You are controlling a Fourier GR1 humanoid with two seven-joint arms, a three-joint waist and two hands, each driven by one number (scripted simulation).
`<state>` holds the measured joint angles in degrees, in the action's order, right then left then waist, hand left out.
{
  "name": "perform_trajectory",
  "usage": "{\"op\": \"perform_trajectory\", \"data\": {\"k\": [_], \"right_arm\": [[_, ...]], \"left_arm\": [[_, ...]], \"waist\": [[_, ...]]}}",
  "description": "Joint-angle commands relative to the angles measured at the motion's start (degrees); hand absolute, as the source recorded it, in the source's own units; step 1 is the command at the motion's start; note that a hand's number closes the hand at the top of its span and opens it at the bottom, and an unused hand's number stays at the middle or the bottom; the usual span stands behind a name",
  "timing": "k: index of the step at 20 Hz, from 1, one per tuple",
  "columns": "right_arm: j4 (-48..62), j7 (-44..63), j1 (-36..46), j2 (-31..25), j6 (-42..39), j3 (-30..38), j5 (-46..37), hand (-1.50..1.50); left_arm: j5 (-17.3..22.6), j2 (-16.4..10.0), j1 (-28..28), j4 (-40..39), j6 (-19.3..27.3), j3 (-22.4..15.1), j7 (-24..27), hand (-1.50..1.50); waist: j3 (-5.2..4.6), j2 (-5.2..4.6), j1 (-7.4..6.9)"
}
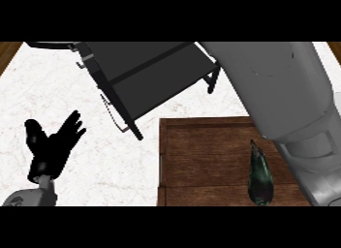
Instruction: Pick the bell pepper from the tray and place it in the tiered shelf
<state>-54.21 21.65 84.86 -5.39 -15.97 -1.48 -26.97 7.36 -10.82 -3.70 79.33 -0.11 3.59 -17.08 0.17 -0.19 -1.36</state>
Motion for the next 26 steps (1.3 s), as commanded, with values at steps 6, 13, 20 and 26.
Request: {"op": "perform_trajectory", "data": {"k": [6,13,20,26], "right_arm": [[16.84,-11.66,4.73,1.02,8.47,1.44,-4.47,1.50],[19.76,-13.38,7.30,3.20,8.94,2.64,-4.02,1.50],[24.49,-16.27,10.08,0.22,5.91,2.15,-6.04,1.50],[23.30,-11.52,7.91,2.80,13.17,11.91,2.35,-1.50]], "left_arm": [[-0.05,0.52,2.79,-0.68,-0.93,0.05,0.91,0.00],[-1.65,1.19,1.24,-1.74,0.16,-0.41,0.63,0.00],[-0.93,2.07,3.26,2.67,0.09,-1.10,-1.30,0.00],[-2.26,3.47,-0.03,-3.53,1.92,-0.38,1.43,0.00]], "waist": [[-0.26,-0.42,-1.09],[-0.23,-0.09,-0.08],[-0.22,-0.06,-0.39],[-0.22,-0.08,0.70]]}}
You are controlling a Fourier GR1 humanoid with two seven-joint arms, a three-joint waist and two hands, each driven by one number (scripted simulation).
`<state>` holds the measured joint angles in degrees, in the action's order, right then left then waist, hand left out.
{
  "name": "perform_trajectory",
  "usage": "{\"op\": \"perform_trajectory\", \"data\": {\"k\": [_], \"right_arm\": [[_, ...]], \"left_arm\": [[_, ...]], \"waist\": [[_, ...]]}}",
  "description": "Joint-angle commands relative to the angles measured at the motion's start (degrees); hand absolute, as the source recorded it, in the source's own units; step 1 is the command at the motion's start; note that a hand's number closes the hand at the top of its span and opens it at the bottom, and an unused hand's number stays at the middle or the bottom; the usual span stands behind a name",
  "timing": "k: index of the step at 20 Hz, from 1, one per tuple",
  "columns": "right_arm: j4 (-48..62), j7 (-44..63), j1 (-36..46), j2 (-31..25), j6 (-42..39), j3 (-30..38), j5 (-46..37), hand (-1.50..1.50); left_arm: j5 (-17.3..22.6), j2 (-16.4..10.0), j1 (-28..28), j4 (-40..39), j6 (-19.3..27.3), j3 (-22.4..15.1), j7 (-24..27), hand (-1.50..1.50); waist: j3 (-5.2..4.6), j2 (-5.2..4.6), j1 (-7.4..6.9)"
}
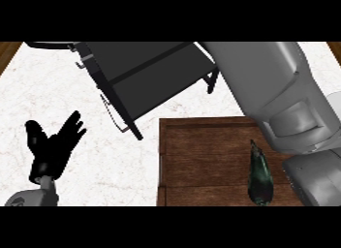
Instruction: Pick the bell pepper from the tray and place it in the tiered shelf
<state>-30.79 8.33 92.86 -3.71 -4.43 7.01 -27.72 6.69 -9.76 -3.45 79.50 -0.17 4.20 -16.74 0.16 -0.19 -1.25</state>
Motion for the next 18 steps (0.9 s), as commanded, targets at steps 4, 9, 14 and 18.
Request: {"op": "perform_trajectory", "data": {"k": [4,9,14,18], "right_arm": [[1.18,-0.58,-0.02,-0.54,1.81,9.03,8.25,-1.50],[1.01,2.67,2.10,-1.95,1.65,14.84,14.25,-1.50],[1.47,3.35,3.12,-3.38,9.66,17.09,14.85,-1.50],[3.96,4.28,3.41,-10.15,12.77,17.38,12.52,-1.50]], "left_arm": [[0.15,-0.01,0.60,-0.69,-0.77,-0.37,-1.55,0.00],[-1.04,1.24,-1.59,-2.52,1.82,0.17,-0.45,0.00],[0.12,0.02,1.22,-0.33,-0.55,0.40,-0.76,0.00],[-0.12,0.45,-1.11,-0.33,0.03,-0.45,-4.24,0.00]], "waist": [[-0.18,-0.21,-0.09],[-0.18,-0.10,0.62],[-0.21,-0.05,0.06],[-0.21,-0.28,-0.03]]}}
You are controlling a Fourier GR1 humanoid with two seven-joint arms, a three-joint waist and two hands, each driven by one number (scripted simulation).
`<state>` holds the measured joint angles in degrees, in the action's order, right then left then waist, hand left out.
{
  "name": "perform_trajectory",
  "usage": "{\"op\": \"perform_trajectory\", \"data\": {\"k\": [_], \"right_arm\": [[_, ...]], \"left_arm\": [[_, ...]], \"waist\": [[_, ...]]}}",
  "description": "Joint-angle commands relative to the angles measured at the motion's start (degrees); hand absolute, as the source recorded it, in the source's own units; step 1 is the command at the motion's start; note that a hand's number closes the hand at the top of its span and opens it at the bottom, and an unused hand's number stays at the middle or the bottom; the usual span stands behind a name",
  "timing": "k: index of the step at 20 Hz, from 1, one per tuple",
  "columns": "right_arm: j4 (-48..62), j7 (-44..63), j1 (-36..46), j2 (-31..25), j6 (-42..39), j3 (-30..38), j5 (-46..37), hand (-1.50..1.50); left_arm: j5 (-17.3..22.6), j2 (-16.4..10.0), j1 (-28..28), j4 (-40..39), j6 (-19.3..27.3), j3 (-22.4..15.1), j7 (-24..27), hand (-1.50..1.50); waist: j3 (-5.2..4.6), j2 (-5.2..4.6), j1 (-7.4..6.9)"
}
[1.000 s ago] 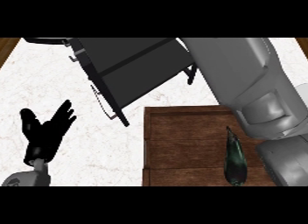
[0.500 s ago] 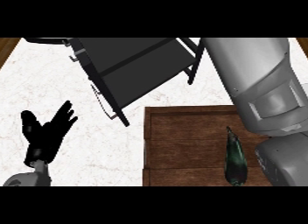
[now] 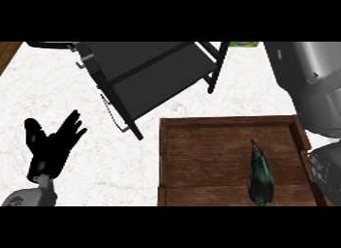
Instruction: Pick the bell pepper from the tray and place it in the tiered shelf
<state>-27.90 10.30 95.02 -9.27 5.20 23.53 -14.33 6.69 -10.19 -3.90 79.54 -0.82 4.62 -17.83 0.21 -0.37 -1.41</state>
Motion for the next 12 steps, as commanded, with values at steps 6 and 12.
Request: {"op": "perform_trajectory", "data": {"k": [6,12], "right_arm": [[1.22,3.87,-1.50,-11.28,3.95,5.19,2.52,-1.50],[6.51,-0.65,-4.58,-18.92,-5.17,7.89,5.37,-1.50]], "left_arm": [[0.13,-0.65,-0.81,-3.95,-0.30,1.54,0.55,0.00],[-1.88,1.37,-2.79,-4.56,1.30,-0.38,1.04,0.00]], "waist": [[-0.25,0.04,1.01],[-0.24,-0.65,-0.11]]}}
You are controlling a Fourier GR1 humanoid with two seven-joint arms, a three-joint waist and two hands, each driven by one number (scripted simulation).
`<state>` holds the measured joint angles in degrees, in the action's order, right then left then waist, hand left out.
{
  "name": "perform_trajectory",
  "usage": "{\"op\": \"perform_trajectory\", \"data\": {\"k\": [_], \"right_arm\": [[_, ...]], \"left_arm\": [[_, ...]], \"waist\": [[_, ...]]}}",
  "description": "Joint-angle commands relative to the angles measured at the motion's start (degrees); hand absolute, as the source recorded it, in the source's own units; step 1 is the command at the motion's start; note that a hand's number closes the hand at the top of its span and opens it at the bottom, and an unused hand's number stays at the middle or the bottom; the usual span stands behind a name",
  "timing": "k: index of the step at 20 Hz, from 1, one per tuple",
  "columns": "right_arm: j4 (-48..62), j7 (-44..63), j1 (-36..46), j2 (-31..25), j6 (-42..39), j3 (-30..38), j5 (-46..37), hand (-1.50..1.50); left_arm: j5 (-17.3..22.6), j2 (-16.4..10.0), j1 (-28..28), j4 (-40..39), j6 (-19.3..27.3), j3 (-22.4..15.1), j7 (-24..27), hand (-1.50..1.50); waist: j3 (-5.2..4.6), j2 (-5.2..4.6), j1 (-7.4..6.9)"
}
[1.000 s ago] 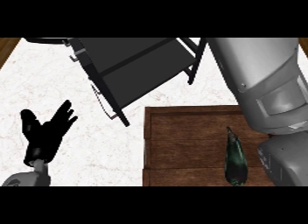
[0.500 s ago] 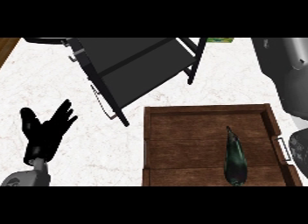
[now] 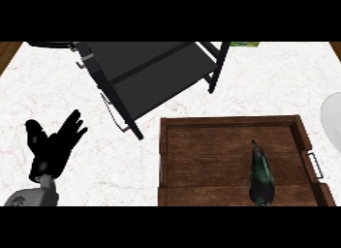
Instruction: Pick the bell pepper from the tray and place it in the tiered shelf
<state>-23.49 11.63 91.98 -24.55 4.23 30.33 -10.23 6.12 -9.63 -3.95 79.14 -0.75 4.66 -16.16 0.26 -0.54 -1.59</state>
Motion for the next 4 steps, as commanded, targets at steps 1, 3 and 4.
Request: {"op": "perform_trajectory", "data": {"k": [1,3,4], "right_arm": [[1.94,-0.66,-1.71,-3.91,-5.55,1.24,2.01,-1.50],[2.11,-3.14,-2.85,-7.00,-10.14,1.78,2.91,-1.50],[4.03,-4.29,-3.68,-9.67,-10.72,2.60,2.82,-1.50]], "left_arm": [[-1.03,0.85,-2.50,-2.37,1.60,-0.64,-3.25,0.00],[-0.87,1.12,1.64,-1.10,0.17,-0.91,0.52,0.00],[-1.54,2.34,1.28,0.41,1.02,-2.35,-0.34,0.00]], "waist": [[-0.27,-0.14,0.30],[-0.27,-0.13,-0.13],[-0.24,-0.60,-0.99]]}}
